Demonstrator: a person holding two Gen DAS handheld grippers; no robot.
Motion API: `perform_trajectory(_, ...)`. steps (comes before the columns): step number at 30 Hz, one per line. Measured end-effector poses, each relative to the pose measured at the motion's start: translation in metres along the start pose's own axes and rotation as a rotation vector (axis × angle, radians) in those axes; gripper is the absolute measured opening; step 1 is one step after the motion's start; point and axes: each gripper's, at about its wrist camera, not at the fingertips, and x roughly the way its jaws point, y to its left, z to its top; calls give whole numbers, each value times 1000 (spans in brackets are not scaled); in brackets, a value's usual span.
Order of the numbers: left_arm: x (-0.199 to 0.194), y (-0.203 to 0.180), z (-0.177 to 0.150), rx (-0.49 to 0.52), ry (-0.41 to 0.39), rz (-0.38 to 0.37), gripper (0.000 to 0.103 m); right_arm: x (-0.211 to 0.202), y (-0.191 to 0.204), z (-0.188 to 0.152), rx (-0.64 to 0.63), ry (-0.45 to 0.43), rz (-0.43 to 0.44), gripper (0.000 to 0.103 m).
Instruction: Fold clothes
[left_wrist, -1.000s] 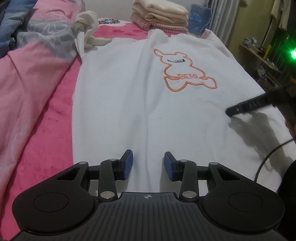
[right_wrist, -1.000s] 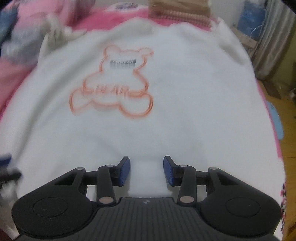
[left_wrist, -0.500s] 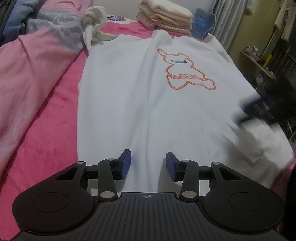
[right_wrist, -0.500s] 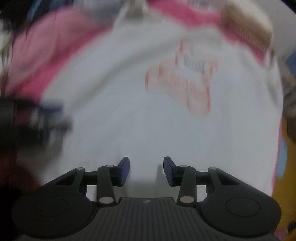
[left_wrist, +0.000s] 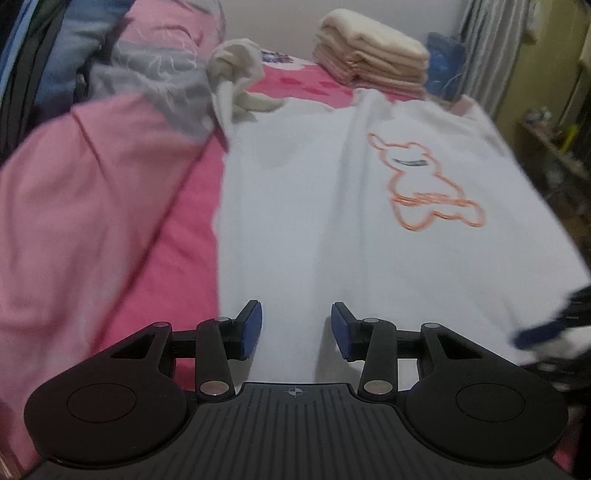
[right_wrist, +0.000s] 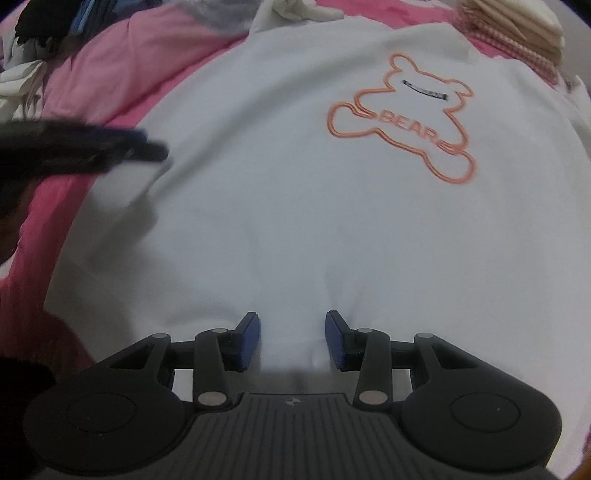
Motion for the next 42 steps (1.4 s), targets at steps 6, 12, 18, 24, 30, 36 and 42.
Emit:
perform_trajectory(6,16,-7,1,64,-25,126,41,5,15,59,-13,-195,34,41)
perform_trajectory(12,19,-1,2,47,-61,225,40,57,31,84,-69,-177,17,40)
perform_trajectory(18,19,34,19,-95,-58,146,42,33,8,31,2,-218,61,41)
perform_trajectory(24,45,42,64,-117,-52,96,42,30,-13,23,129,-302,186,41)
perform_trajectory(30,87,34,97,-33,-47,162,14,30,-24,19,164,-324,228,41)
perform_trajectory(36,86,21,98,23,-112,284,3,32,-29,18,166,-327,248,41)
perform_trajectory(42,101,44,99,-18,-101,379,6,34,-32,17,173,-320,266,41)
